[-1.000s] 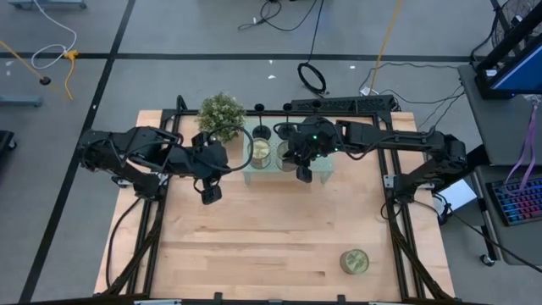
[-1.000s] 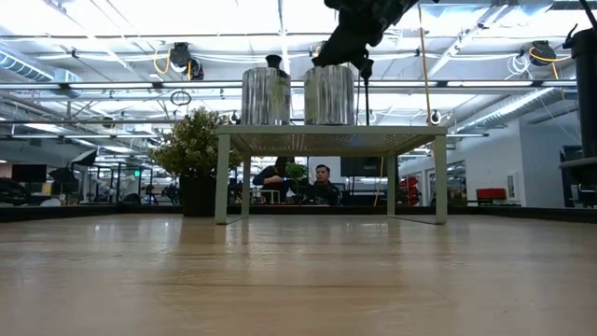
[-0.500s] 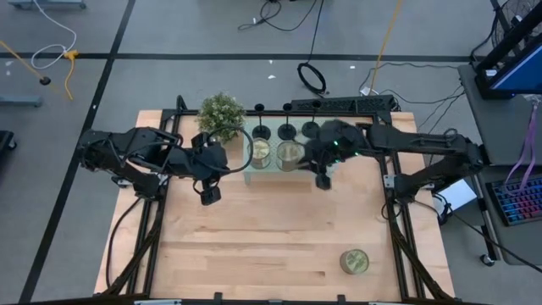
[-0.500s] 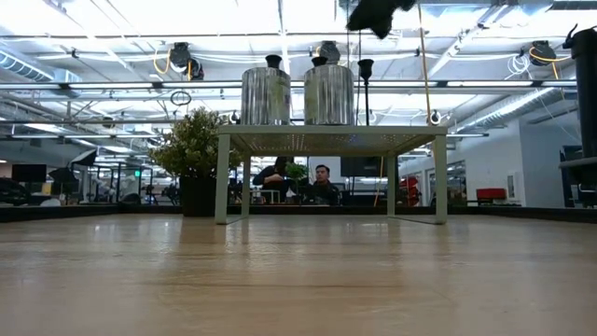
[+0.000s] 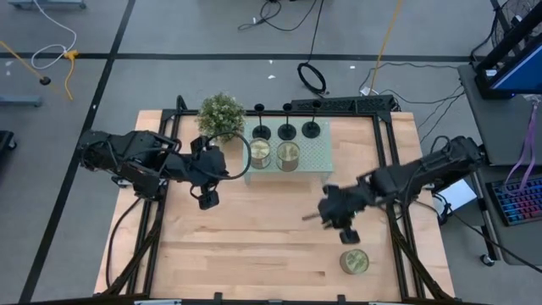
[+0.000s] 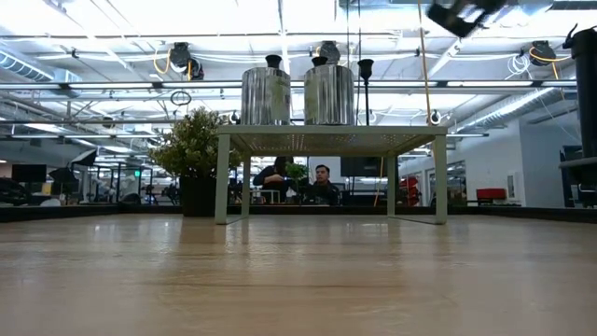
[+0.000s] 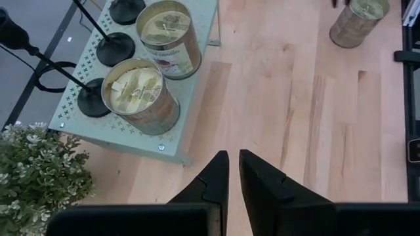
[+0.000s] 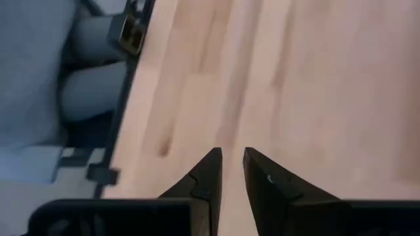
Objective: Pick & Place candle stick holders
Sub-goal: Put the green scented candle on the shelf
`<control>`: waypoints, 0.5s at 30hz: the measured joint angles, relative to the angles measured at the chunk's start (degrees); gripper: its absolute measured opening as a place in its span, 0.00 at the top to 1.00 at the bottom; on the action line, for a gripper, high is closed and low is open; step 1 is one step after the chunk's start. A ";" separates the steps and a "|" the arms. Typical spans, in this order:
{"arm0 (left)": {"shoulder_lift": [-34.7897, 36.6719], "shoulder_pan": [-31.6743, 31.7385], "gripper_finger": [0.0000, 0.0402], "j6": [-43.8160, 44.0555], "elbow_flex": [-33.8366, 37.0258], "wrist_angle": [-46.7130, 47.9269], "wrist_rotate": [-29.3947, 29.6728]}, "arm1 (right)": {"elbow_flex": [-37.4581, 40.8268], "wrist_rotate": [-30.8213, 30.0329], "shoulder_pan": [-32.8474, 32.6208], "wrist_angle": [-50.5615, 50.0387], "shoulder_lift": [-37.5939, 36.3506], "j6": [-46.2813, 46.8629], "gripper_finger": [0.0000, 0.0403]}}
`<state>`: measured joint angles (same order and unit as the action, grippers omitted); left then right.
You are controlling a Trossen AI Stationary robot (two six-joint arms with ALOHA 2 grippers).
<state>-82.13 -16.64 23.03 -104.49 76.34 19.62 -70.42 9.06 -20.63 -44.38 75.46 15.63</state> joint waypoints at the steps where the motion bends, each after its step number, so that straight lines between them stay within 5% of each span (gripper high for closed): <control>1: 0.00 0.00 0.89 0.00 0.00 0.00 0.07 | 0.81 -0.04 -1.26 0.28 0.06 1.92 0.85; 8: 0.00 0.00 0.89 -0.85 0.00 -0.02 1.52 | 6.13 7.51 -9.15 -1.95 0.00 6.00 0.85; 15: 0.00 0.00 0.89 -2.14 0.00 -0.02 1.76 | 12.93 7.44 -16.14 -0.88 0.04 29.37 0.85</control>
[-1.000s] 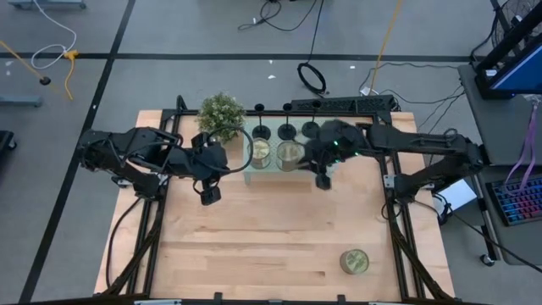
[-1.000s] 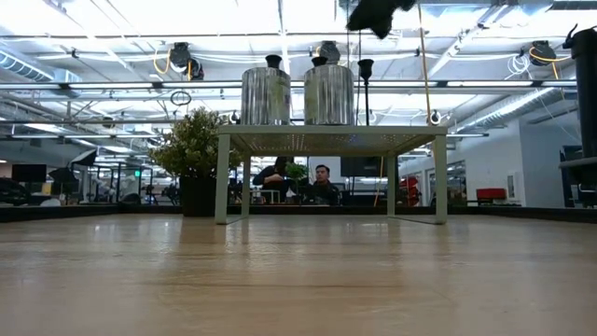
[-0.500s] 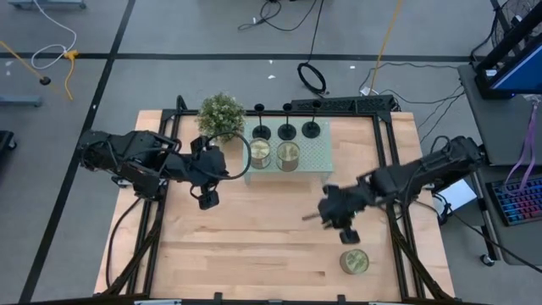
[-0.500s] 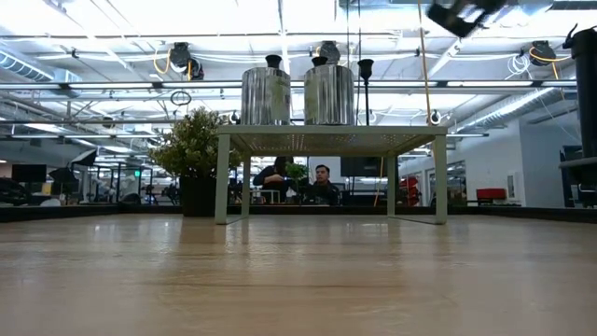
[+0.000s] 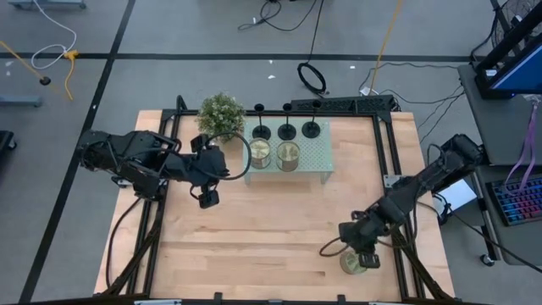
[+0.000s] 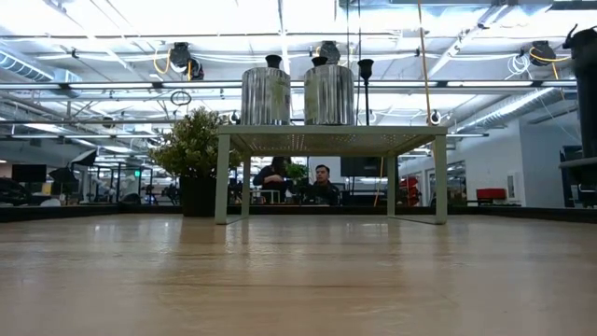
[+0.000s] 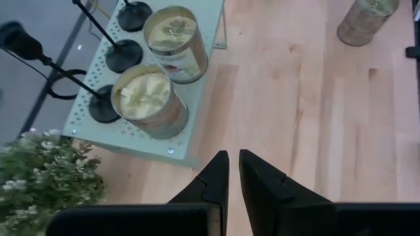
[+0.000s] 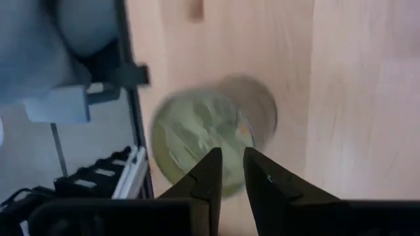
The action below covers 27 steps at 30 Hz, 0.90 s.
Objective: Pick & Place candle stick holders
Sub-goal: Put the green scented candle on the shelf
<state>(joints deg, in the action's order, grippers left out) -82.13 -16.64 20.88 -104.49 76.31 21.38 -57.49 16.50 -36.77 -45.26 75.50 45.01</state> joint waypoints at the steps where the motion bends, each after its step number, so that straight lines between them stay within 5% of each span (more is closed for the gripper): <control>1: 0.00 0.00 0.89 -0.29 0.01 0.00 0.61 | 0.95 0.06 -0.52 0.02 0.00 1.52 0.85; 6: 0.00 -0.02 0.89 -0.87 0.02 -0.02 2.68 | 4.66 0.09 -1.22 2.19 0.06 9.05 0.85; 19: 0.00 -0.02 0.89 -1.25 0.00 -0.03 2.70 | 5.58 -4.50 -1.23 2.26 0.10 9.56 0.86; 27: 0.00 -0.02 0.89 -1.68 0.00 -0.02 2.68 | 8.07 -4.14 -1.18 2.31 0.04 6.63 0.99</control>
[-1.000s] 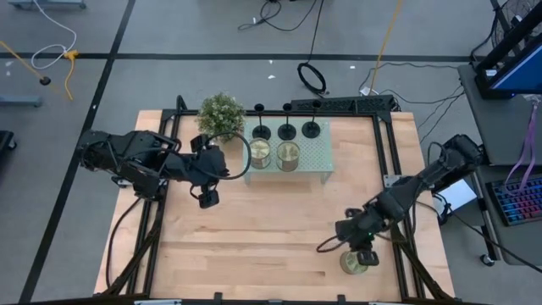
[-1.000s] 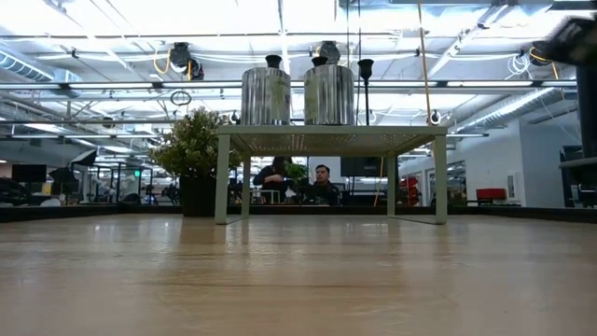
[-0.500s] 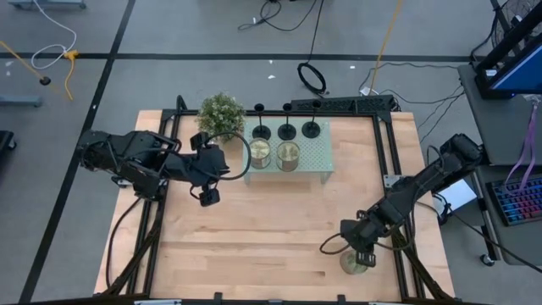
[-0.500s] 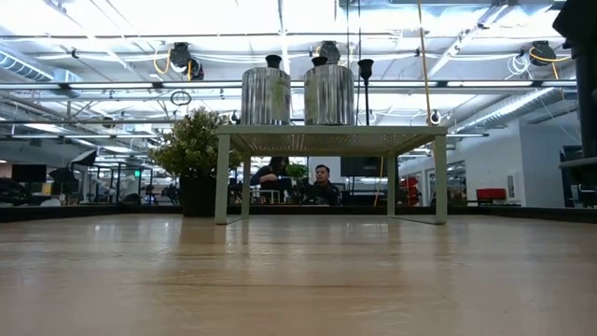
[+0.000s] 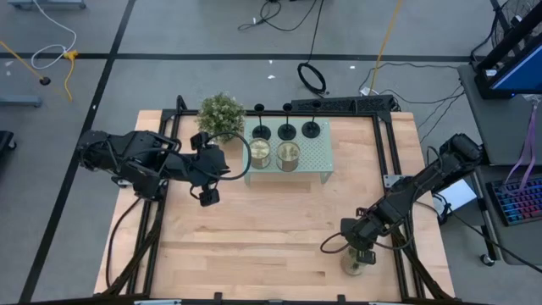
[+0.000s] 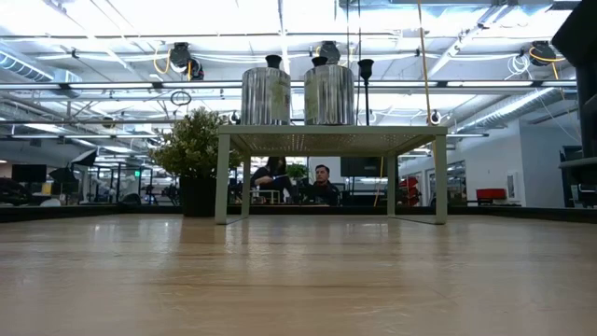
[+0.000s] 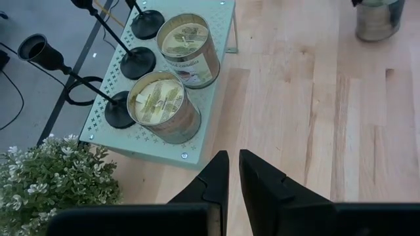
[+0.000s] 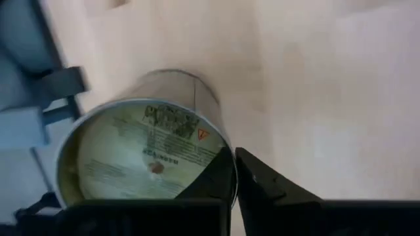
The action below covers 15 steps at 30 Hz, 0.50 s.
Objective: Pick & Place candle stick holders
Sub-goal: Put the green scented candle on the shelf
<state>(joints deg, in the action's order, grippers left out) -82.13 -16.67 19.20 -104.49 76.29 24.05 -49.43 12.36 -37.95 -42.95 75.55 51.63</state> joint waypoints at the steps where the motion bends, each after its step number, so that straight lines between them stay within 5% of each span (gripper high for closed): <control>1: 0.00 0.00 0.89 0.00 0.00 0.00 0.01 | 0.11 0.00 -0.02 0.01 0.00 -1.19 0.99; 9: 0.00 0.00 0.89 -0.91 0.01 -0.22 0.01 | -0.02 -1.07 2.36 0.78 -3.30 -9.16 1.00; 15: 0.00 0.02 0.89 -1.05 0.01 -0.31 0.00 | -4.87 -2.28 8.81 11.70 -8.52 -31.68 1.00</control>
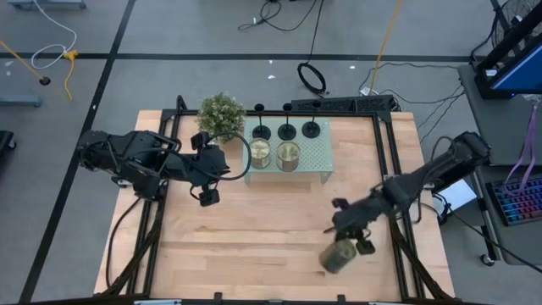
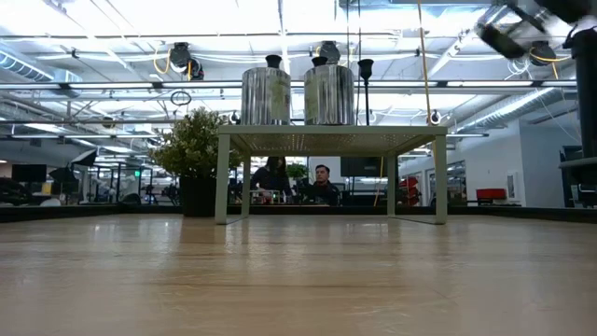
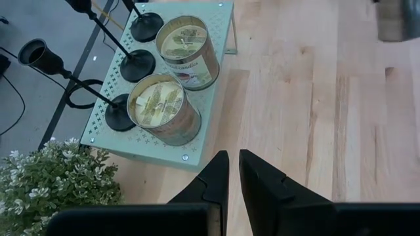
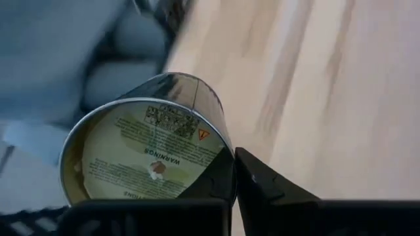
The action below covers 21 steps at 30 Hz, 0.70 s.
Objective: Pick & Place candle stick holders
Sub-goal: Put the green scented candle on the shelf
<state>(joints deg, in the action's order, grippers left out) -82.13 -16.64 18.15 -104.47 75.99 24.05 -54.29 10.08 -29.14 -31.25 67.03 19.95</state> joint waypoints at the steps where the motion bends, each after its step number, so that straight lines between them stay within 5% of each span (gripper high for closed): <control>1: 0.00 0.00 0.89 0.00 -0.01 0.00 0.00 | -1.27 -0.60 1.29 0.16 -0.89 -3.50 1.00; 10: 0.00 0.00 0.89 0.32 -0.01 0.00 0.00 | -18.30 -9.58 12.31 -7.97 -1.10 -34.34 1.00; 15: 0.00 0.00 0.89 0.33 -0.01 -1.11 0.02 | -31.28 -17.89 20.81 -24.43 4.64 -37.17 1.00; 21: 0.00 0.04 0.89 0.11 0.00 -3.48 0.04 | -38.66 -17.45 35.08 -35.02 11.97 -38.18 1.00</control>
<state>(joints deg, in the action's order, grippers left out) -82.13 -16.60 18.25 -104.48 72.51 24.10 -92.96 -7.38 5.93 -66.27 79.00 -18.23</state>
